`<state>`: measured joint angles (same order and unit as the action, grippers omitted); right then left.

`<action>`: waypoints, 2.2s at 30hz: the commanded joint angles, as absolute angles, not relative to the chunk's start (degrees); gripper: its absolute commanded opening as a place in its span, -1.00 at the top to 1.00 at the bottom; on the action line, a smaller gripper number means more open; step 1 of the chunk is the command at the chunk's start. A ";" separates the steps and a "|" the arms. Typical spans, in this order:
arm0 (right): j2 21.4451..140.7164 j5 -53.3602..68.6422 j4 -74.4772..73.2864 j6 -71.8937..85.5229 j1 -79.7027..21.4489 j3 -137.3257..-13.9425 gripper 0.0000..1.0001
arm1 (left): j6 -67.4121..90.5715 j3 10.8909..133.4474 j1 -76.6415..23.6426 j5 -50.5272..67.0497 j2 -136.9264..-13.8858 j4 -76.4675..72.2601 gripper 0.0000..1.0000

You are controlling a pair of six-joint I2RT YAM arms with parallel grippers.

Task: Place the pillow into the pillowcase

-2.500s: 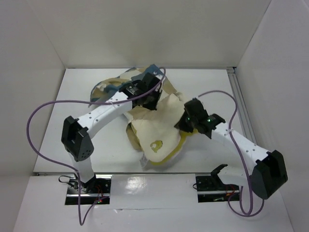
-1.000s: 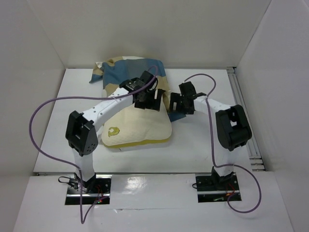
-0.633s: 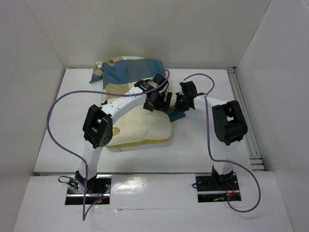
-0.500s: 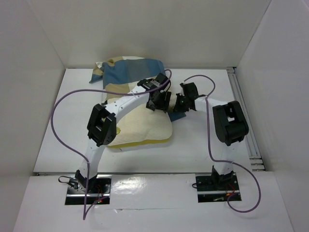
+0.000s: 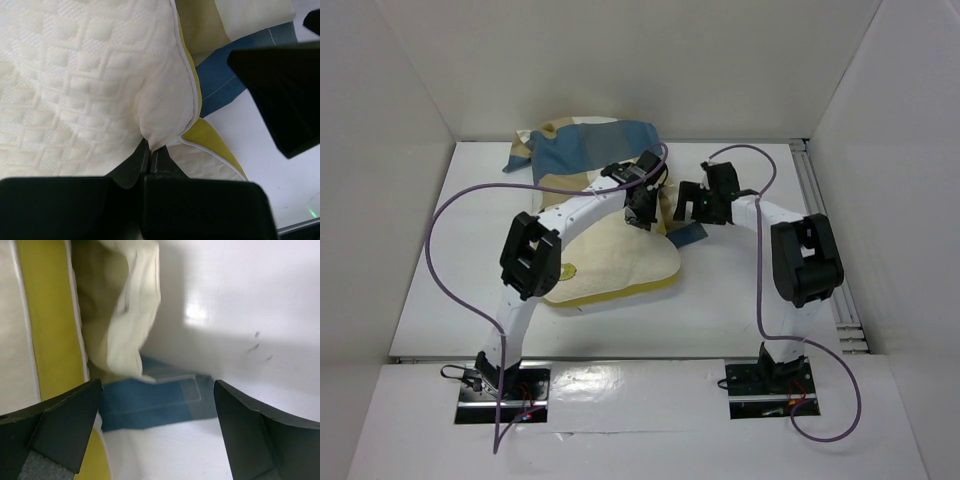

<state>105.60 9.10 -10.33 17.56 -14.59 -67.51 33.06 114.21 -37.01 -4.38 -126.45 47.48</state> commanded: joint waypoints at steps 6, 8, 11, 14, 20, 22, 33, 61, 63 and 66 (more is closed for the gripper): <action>114.78 7.81 -12.83 14.41 -15.56 -81.11 -0.75 | 32.78 113.12 -35.77 -3.52 -120.77 46.85 1.00; 115.40 12.63 -12.83 13.71 -15.56 -81.65 0.15 | 32.78 113.12 -35.16 -3.52 -120.15 46.85 1.00; 114.88 19.15 -12.83 13.18 -16.17 -81.65 1.00 | 34.01 113.72 -34.54 -3.52 -118.58 46.32 1.00; 109.09 24.69 -14.06 13.18 -16.17 -81.65 1.00 | 35.50 115.39 -32.97 -4.65 -116.55 46.32 1.00; 88.09 33.40 -24.92 15.91 -20.02 -85.52 1.00 | 36.65 125.93 -32.95 -13.34 -105.58 48.34 1.00; 80.30 33.40 -23.57 20.62 -21.35 -80.37 1.00 | 37.26 129.88 -37.59 -21.34 -104.07 49.04 1.00; 69.71 33.94 -23.35 27.25 -27.33 -52.91 1.00 | 44.29 123.23 -41.92 -24.08 -119.00 42.55 1.00; 79.83 32.97 -21.71 18.89 -32.53 -79.66 1.00 | 43.24 110.16 -44.29 -23.56 -95.62 38.33 1.00; 72.09 31.47 -22.23 20.65 -27.79 -68.86 1.00 | 46.31 108.03 -44.82 -22.76 -99.22 36.31 1.00; 65.14 34.62 -23.64 22.93 -20.85 -53.39 1.00 | 49.21 104.07 -47.28 -19.86 -105.44 32.19 1.00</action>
<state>68.51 33.85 -22.28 20.03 -25.12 -62.81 43.35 107.28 -45.36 -25.12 -98.41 43.31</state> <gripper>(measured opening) 0.007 0.040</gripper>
